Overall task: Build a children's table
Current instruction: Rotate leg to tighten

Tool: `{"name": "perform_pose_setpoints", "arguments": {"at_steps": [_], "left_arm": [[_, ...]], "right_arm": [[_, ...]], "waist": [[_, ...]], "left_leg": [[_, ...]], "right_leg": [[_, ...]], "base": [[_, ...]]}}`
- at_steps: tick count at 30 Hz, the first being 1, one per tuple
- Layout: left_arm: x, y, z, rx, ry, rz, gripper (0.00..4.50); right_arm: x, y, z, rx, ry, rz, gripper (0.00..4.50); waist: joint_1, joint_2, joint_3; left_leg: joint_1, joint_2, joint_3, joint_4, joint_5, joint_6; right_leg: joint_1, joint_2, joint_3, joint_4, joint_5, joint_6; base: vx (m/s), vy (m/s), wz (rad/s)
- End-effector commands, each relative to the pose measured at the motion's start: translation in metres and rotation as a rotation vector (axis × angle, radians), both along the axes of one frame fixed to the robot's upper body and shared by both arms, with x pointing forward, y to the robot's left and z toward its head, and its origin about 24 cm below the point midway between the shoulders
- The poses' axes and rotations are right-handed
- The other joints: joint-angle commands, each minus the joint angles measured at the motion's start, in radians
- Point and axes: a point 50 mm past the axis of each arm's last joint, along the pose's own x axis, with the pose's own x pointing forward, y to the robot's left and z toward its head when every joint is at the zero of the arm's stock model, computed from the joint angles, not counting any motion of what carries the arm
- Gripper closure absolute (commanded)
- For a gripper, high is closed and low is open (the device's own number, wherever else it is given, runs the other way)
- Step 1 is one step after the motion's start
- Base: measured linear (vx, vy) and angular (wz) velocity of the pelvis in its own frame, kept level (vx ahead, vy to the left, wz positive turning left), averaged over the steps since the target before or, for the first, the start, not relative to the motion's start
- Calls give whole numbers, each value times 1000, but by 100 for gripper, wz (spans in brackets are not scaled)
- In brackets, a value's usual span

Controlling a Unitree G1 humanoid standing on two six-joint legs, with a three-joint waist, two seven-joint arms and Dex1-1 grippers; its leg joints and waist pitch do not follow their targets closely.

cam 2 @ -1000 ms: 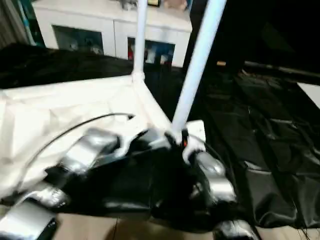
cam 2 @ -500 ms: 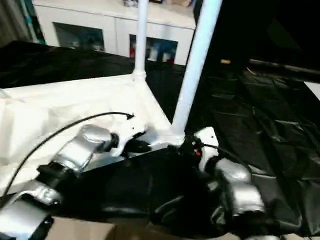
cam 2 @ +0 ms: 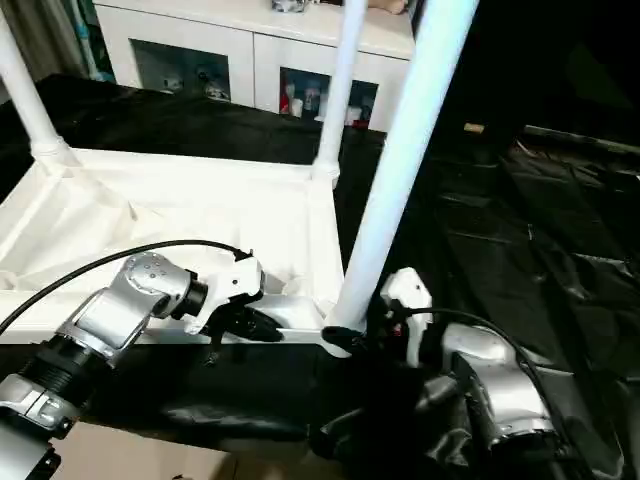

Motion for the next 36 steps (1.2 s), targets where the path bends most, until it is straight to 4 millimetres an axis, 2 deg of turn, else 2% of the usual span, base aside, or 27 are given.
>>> {"name": "perform_pose_setpoints", "arguments": {"at_steps": [1,4,13,20,22,25,26,27,28,29,30,31,32,33,34,36], "left_arm": [[-8,-9,-6,-3,38,-66,450],[-9,-9,-6,-3,39,-68,450],[-7,-12,-6,-8,34,-54,450],[-8,-14,-8,-26,50,-28,450],[-3,-15,-9,-35,42,16,450],[13,-22,-10,-41,-20,154,450],[16,-24,-9,-43,-30,181,450],[20,-27,-9,-45,-48,220,450],[27,-33,-8,-49,-72,277,450],[30,-36,-7,-51,-84,304,450],[30,-36,-7,-51,-84,307,450],[35,-43,-6,-57,-102,356,450],[38,-48,-5,-62,-115,387,450],[41,-52,-4,-66,-126,417,450],[42,-56,-4,-67,-135,434,450],[43,-59,-7,-58,-143,424,450]], "right_arm": [[0,0,1,-28,0,29,81],[1,1,1,-26,5,30,81],[2,0,-2,-32,28,31,168],[3,1,-5,-1,44,-27,178],[8,1,-8,-7,34,-103,178],[20,2,-18,-18,47,-300,178],[22,3,-20,-21,52,-334,178],[24,4,-22,-25,58,-379,178],[29,6,-25,-26,69,-458,178],[31,6,-27,-24,78,-507,178],[32,6,-27,-24,79,-512,178],[37,7,-29,-21,95,-614,178],[42,8,-31,-8,111,-684,178],[45,10,-31,5,123,-738,178],[48,12,-31,15,130,-779,178],[52,19,-29,31,118,-774,178]], "waist": [[-3,2,-49],[-3,3,-49],[-3,-7,-51],[-4,-6,-52],[-7,-5,-50],[-16,-6,-45],[-20,-7,-44],[-21,-8,-44],[-21,-8,-43],[-23,-11,-43],[-22,-8,-44],[-20,-10,-46],[-23,-7,-44],[-25,-9,-46],[-23,-7,-50],[-23,-8,-51]], "left_leg": [[-2,-9,17,-66,-191,52],[-1,-8,17,-66,-188,50],[-2,-9,19,-62,-146,63],[-2,-10,19,-60,-140,63],[-3,-11,20,-61,-149,57],[-1,-14,18,-64,-218,31],[0,-15,14,-65,-251,18],[-2,-16,14,-65,-257,15],[3,-17,14,-64,-276,14],[2,-19,13,-64,-275,12],[3,-18,11,-63,-278,11],[0,-17,11,-63,-263,15],[1,-18,11,-64,-268,15],[0,-19,11,-64,-267,14],[-2,-19,10,-63,-247,8],[-4,-18,11,-63,-229,15]], "right_leg": [[56,-32,33,-57,-179,-195],[55,-31,32,-57,-182,-191],[57,-30,33,-51,-157,-196],[57,-30,33,-51,-159,-193],[55,-30,33,-54,-173,-191],[49,-31,31,-69,-304,-160],[48,-33,28,-75,-382,-137],[49,-33,28,-79,-409,-123],[41,-35,28,-87,-452,-106],[41,-34,27,-90,-479,-92],[40,-36,26,-89,-486,-89],[43,-37,27,-90,-472,-84],[37,-34,27,-90,-470,-84],[38,-33,26,-89,-467,-84],[42,-34,27,-84,-438,-88],[44,-32,27,-80,-385,-98]], "base": [[0,0,0],[0,0,0],[0,0,0],[0,0,0],[0,0,0],[0,0,0],[0,0,0],[-51,0,0],[0,0,0],[0,0,0],[0,0,0],[0,0,0],[0,0,0],[0,0,0],[0,0,0],[0,0,0]]}}
